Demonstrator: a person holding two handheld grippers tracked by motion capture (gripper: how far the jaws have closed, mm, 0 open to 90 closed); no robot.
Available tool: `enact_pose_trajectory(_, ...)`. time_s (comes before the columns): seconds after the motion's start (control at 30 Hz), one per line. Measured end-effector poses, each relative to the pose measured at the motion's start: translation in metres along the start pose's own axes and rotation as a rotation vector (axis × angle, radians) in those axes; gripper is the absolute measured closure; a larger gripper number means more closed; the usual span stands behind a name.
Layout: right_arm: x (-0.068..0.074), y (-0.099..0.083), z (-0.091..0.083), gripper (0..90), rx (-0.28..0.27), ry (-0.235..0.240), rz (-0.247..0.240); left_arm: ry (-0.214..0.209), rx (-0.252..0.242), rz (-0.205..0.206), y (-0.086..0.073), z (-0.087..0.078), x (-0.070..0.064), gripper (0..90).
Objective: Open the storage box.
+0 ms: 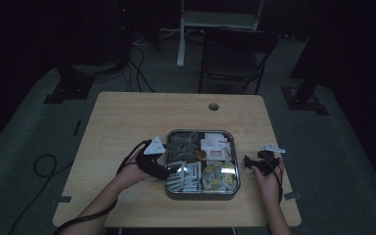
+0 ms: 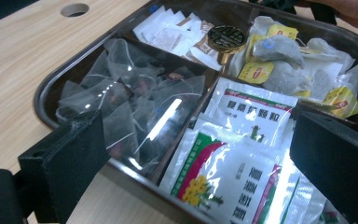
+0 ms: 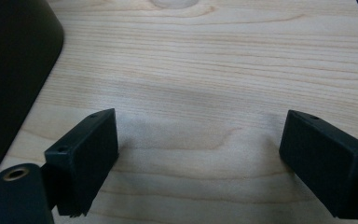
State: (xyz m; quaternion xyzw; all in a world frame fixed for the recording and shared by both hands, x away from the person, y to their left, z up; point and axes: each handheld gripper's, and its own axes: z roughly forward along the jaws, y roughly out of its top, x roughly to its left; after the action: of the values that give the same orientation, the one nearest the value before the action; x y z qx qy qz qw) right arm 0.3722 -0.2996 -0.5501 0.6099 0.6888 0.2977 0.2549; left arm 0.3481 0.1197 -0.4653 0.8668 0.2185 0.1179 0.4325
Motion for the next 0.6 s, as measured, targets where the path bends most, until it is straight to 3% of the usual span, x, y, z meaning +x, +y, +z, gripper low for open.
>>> enact_pose_trajectory(0.6, 0.0, 0.0, 0.0, 11.1, 0.0, 0.0, 0.0, -0.049, 0.016, 0.017, 0.016, 0.027, -0.007, 4.4)
